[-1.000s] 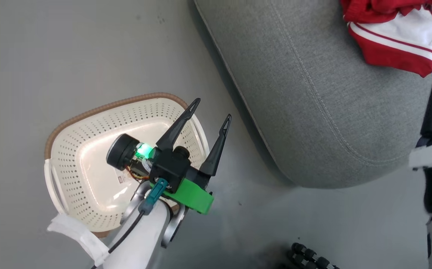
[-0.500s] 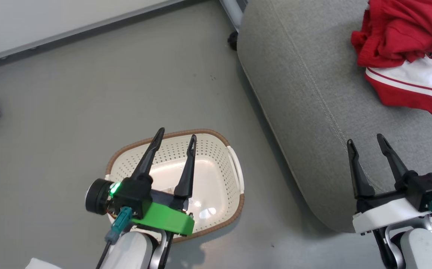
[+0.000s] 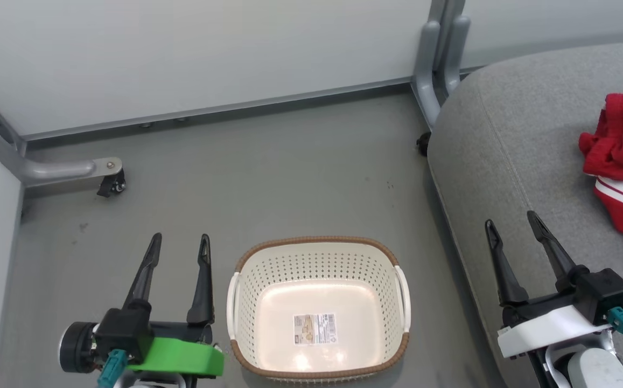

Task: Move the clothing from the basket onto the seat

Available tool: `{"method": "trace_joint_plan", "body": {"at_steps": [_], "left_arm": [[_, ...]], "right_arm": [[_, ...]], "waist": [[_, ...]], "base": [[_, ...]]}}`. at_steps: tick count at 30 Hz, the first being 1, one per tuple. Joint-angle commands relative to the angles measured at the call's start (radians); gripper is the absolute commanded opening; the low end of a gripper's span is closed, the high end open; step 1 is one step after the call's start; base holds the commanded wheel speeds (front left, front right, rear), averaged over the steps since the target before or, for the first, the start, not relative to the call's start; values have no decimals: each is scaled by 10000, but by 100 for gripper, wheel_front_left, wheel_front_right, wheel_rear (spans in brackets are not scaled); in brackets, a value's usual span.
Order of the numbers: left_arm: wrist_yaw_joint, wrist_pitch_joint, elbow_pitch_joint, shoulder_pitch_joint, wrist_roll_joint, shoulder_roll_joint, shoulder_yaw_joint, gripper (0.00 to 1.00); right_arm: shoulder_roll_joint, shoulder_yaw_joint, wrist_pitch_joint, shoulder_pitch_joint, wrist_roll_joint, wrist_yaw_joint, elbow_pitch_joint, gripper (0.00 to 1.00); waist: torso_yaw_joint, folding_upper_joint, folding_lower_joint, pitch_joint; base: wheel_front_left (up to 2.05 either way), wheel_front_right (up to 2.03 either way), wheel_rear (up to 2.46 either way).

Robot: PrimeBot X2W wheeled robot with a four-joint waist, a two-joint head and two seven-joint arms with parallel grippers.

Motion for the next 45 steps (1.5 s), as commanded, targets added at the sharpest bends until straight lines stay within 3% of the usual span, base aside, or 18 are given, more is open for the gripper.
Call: {"method": "trace_joint_plan", "body": {"at_steps": [1, 10, 35, 36, 41, 45], "left_arm": [[-93, -7, -79, 285, 89, 6, 187, 100], [-304, -7, -261, 823, 232, 5, 758, 100], [-607, -7, -111, 974, 488, 6, 751, 100], [-573, 0, -111, 863, 417, -2, 748, 0], [-572, 5, 316, 879, 369, -7, 717, 0], [-586, 139, 360, 823, -451, 34, 768, 0]], "right_arm": [[7, -117, 0, 220, -57, -14, -50, 100], [191, -346, 0, 606, -74, -14, -120, 100], [404, -45, 1, 1101, -81, -14, -35, 100], [418, -31, 0, 966, -119, 0, -46, 0], [502, 14, 5, 1002, -93, 0, 371, 0], [475, -7, 152, 947, 710, 0, 453, 0]], "waist": [[546, 25, 1, -614], [349, 25, 1, -802], [221, 25, 1, -965], [220, 0, 1, -964], [218, 0, 1, -963], [207, 1, 1, -959]], "base": [[0, 0, 0], [0, 0, 0], [0, 0, 0], [0, 0, 0], [0, 0, 0], [0, 0, 0]]}}
